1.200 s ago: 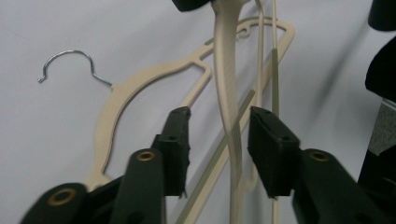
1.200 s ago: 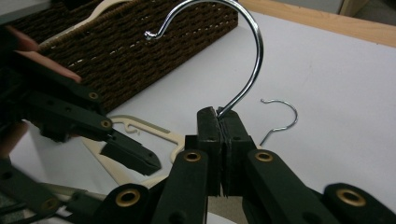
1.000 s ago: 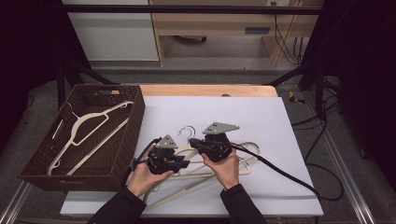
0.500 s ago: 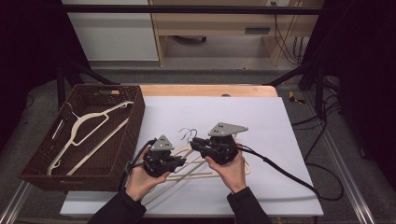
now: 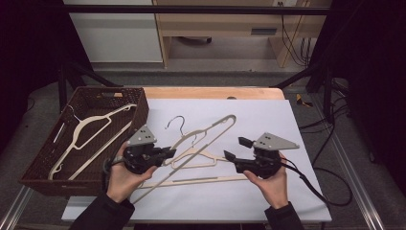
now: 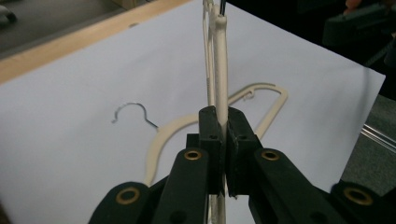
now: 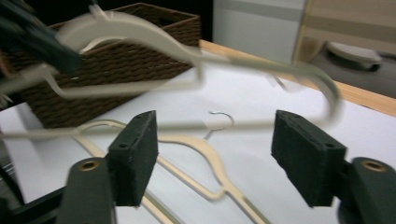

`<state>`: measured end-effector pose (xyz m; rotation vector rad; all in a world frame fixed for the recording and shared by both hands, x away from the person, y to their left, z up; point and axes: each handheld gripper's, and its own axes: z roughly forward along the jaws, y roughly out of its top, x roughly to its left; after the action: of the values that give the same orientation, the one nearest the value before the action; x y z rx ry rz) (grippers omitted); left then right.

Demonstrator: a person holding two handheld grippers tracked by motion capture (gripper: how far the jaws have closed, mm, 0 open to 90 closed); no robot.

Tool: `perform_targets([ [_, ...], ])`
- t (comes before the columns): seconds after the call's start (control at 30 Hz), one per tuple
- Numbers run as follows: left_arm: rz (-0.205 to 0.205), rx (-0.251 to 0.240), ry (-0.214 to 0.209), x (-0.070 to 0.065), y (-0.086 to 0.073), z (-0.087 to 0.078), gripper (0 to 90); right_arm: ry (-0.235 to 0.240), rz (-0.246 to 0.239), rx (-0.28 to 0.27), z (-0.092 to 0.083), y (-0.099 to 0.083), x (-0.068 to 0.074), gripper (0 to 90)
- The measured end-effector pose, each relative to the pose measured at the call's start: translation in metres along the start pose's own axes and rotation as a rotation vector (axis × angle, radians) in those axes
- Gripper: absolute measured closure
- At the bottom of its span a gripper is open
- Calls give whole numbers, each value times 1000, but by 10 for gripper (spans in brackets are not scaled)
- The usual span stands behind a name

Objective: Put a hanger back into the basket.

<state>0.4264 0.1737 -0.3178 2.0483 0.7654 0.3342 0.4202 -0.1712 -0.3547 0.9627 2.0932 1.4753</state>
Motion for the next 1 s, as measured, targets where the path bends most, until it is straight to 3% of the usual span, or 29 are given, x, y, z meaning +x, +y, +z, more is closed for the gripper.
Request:
perform_targets([
  [0.27,60,-32,77,21,25,-39,865,-70,43,-24,-29,-24,-27,178],
  [0.43,72,-47,83,42,29,-59,865,-105,55,-14,-38,-31,-33,127],
  [0.57,43,-72,85,65,28,-77,865,-122,50,8,-41,-34,-35,100],
  [0.73,24,-73,126,97,24,-96,865,-131,45,6,-45,-34,-37,93],
  [0.93,-34,-81,168,141,7,-114,865,-145,44,10,-47,-34,-39,91],
  [1.0,-35,-71,194,152,0,-119,865,-145,44,12,-47,-34,-39,91],
])
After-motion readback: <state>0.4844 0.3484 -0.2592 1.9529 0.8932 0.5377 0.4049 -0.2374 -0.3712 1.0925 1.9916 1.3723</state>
